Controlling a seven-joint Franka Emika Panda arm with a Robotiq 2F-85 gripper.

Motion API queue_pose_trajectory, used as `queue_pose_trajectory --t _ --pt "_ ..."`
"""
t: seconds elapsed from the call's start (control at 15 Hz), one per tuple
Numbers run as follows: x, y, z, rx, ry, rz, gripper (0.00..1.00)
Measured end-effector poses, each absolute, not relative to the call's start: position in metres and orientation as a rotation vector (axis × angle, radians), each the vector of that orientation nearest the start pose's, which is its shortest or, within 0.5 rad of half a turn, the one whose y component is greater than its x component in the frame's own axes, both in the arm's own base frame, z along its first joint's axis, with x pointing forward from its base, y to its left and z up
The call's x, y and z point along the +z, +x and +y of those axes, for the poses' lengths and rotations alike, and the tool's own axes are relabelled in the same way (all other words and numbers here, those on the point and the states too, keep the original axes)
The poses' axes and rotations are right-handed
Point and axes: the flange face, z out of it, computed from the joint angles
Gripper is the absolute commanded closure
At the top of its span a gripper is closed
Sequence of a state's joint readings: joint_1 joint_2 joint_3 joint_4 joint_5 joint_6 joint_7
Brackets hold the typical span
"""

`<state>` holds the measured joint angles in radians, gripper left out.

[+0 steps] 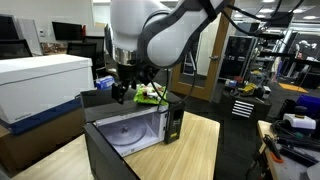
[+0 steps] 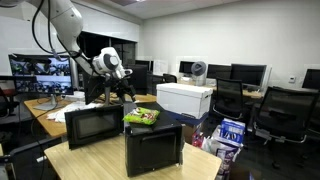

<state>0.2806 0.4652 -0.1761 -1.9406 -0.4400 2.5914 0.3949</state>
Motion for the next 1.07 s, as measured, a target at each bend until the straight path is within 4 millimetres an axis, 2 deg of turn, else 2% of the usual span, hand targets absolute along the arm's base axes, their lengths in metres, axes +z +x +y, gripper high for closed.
queue_pose_trajectory --t 0.6,1.07 --pt "0.243 0.646 0.043 -0.319 -3.631 -0.313 0.0" --pt "0.203 0.654 0.01 -0.112 -3.753 -0.337 0.0"
